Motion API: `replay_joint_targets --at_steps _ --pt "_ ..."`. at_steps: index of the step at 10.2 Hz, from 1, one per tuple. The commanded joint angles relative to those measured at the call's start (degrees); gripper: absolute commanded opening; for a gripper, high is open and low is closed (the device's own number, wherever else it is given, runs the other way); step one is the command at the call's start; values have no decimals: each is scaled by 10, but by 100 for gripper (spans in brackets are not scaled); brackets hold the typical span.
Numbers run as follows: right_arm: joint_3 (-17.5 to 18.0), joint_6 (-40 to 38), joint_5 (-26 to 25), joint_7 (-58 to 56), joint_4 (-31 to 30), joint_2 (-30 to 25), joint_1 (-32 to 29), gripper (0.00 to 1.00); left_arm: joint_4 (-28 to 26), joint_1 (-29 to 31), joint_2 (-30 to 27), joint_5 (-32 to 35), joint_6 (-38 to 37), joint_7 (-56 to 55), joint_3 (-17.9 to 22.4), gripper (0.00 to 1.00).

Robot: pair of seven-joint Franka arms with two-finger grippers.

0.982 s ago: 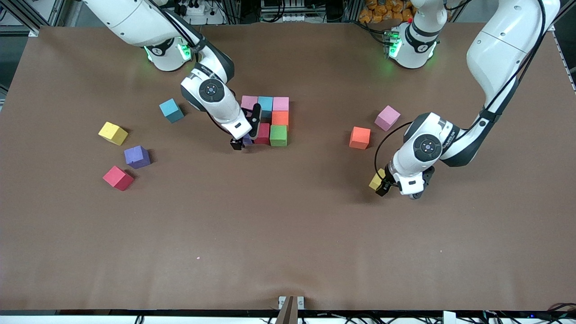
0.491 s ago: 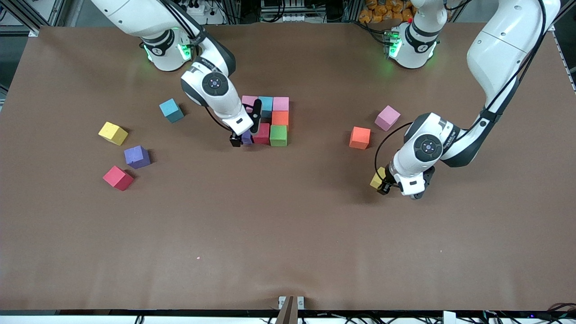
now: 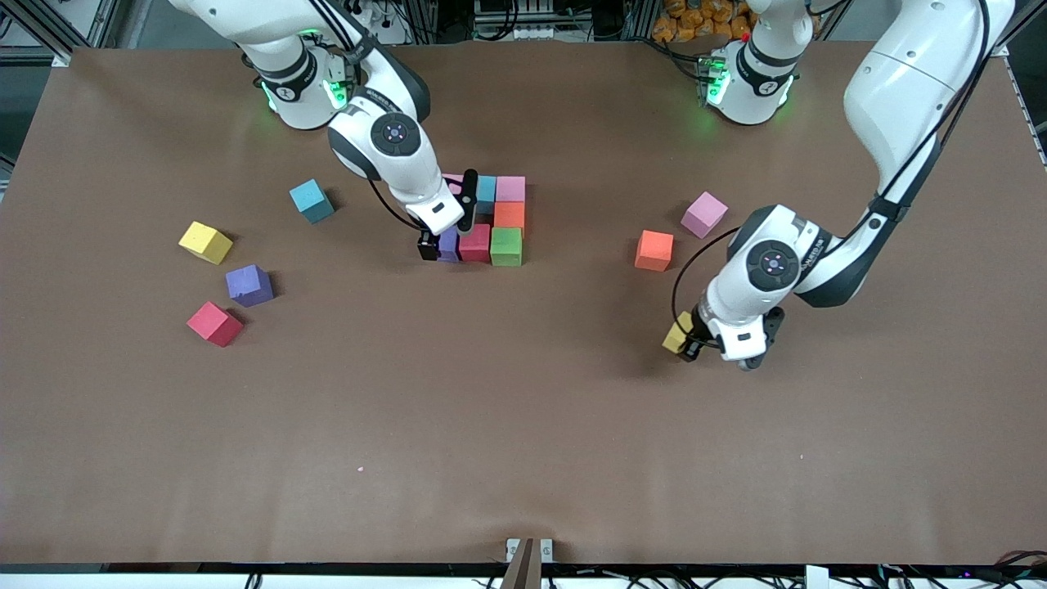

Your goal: Form number 2 with 11 blocks

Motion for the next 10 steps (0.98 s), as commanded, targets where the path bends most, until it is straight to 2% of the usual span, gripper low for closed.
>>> replay_joint_targets --at_steps 1,2,3,4,5,7,9,10 --pt "29 -60 -10 -1 -6 -57 -83 100 57 -69 2 18 -23 -4 3 31" --pt "30 -89 -11 -43 5 -69 -133 100 80 -102 10 19 -23 19 4 31" --pt "26 -94 -9 -92 9 -107 -174 100 107 -132 23 18 -24 43 6 31" --pt "15 -95 -5 -135 15 -115 -195 100 132 -159 37 18 -29 68 7 31" --pt "-7 -98 -4 -167 17 -115 -205 100 156 -188 52 12 -46 101 7 31" --pt "-85 -79 -4 -313 17 -136 -206 100 234 -265 100 9 -86 156 19 31" --pt "-146 -59 -2 -390 14 -136 -213 100 309 -369 145 6 -92 175 77 31" --pt "-161 -54 -1 -417 15 -124 -222 100 334 -415 164 5 -92 176 106 31"
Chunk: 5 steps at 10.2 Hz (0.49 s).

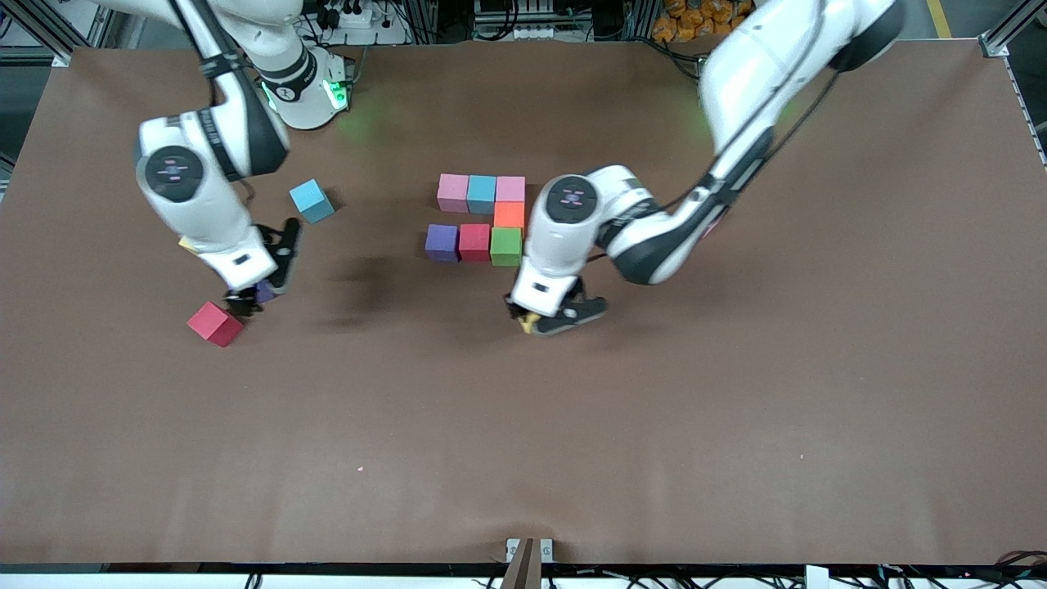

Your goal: Form number 2 with 11 blocks

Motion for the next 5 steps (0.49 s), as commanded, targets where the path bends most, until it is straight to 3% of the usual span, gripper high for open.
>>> replay_joint_targets --at_steps 1,4,5 --pt "-37 29 0 -59 -8 17 -31 100 101 -100 62 3 -20 18 52 31" --pt "-55 81 -8 -64 -7 75 -61 100 162 -145 100 2 -20 34 54 31" --pt "-55 115 -35 -134 -4 79 -63 100 170 -155 104 2 -18 34 55 31"
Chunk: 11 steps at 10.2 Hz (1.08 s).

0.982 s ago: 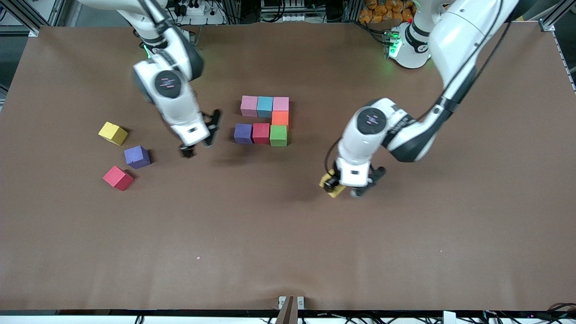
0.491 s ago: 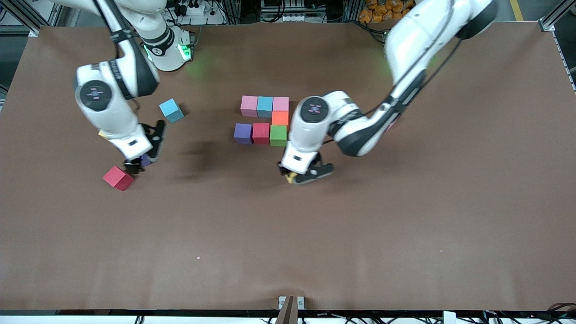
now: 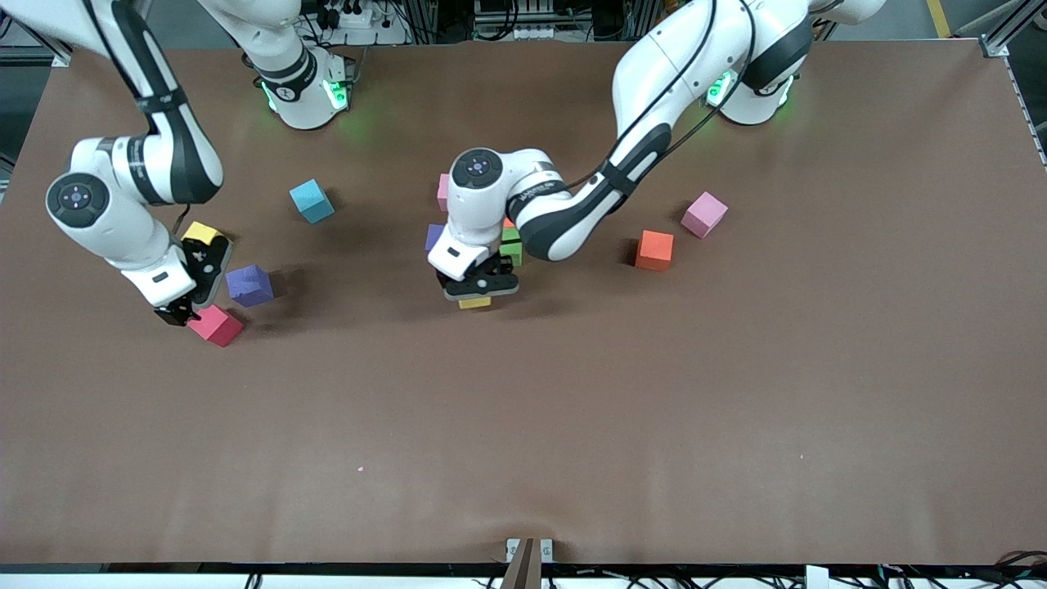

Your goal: Form number 2 with 11 blocks

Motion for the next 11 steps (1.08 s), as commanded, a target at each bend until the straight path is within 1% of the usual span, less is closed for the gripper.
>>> replay_joint_targets --at_steps 1,2,3,4,5,6,8,9,10,11 --pt "-1 51 -17 -103 16 33 -17 100 52 -21 24 2 -14 18 6 31" --pt "-8 51 4 -103 36 61 -29 100 55 -26 27 2 -13 20 6 31" --pt "-7 58 7 -100 48 88 -50 100 67 -28 35 2 -12 20 6 31" --pt "-7 59 7 -56 53 99 -59 100 69 -31 38 2 -11 21 6 31" --pt "-8 59 7 8 57 101 -64 100 69 -31 38 2 -4 23 7 31" --pt "-8 59 7 43 58 109 -74 100 69 -31 38 2 0 37 7 31" --pt "-9 87 17 110 59 113 -78 100 68 -35 39 2 14 48 7 31" --pt "-9 88 38 141 58 114 -85 100 68 -36 42 2 21 54 7 31" --pt "-9 88 68 143 55 119 -86 100 68 -36 47 2 27 56 7 31" --pt "-8 88 78 146 52 119 -85 100 68 -39 47 2 30 57 12 31"
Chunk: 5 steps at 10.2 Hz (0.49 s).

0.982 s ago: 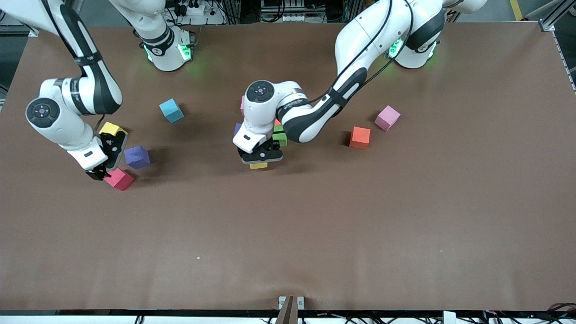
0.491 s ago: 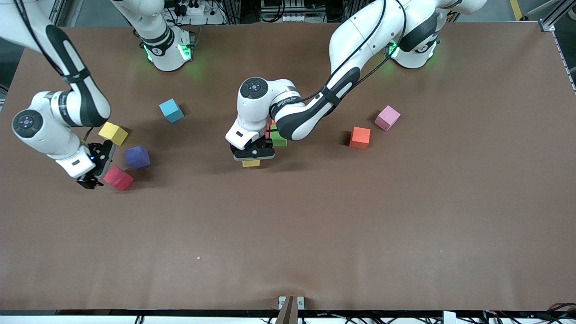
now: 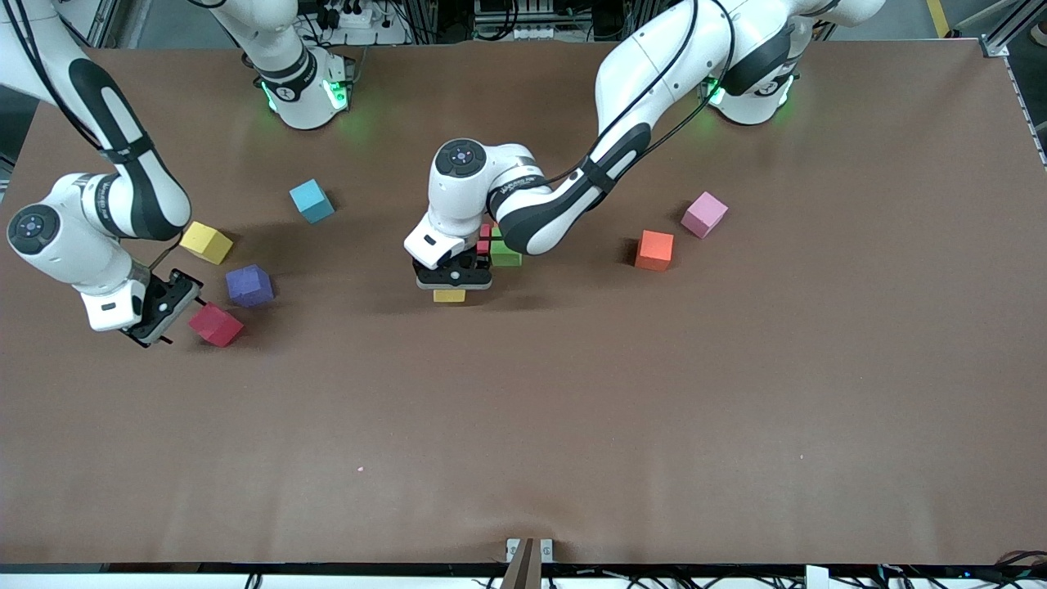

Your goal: Form number 2 with 11 blocks

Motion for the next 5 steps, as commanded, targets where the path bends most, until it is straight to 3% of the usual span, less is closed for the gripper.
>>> replay_joint_targets --at_steps 1,5 --pt "9 4 27 13 1 11 -9 100 20 -14 14 2 10 15 11 31" --pt "28 -25 34 13 -8 -6 -9 100 14 -4 4 -21 9 13 11 31"
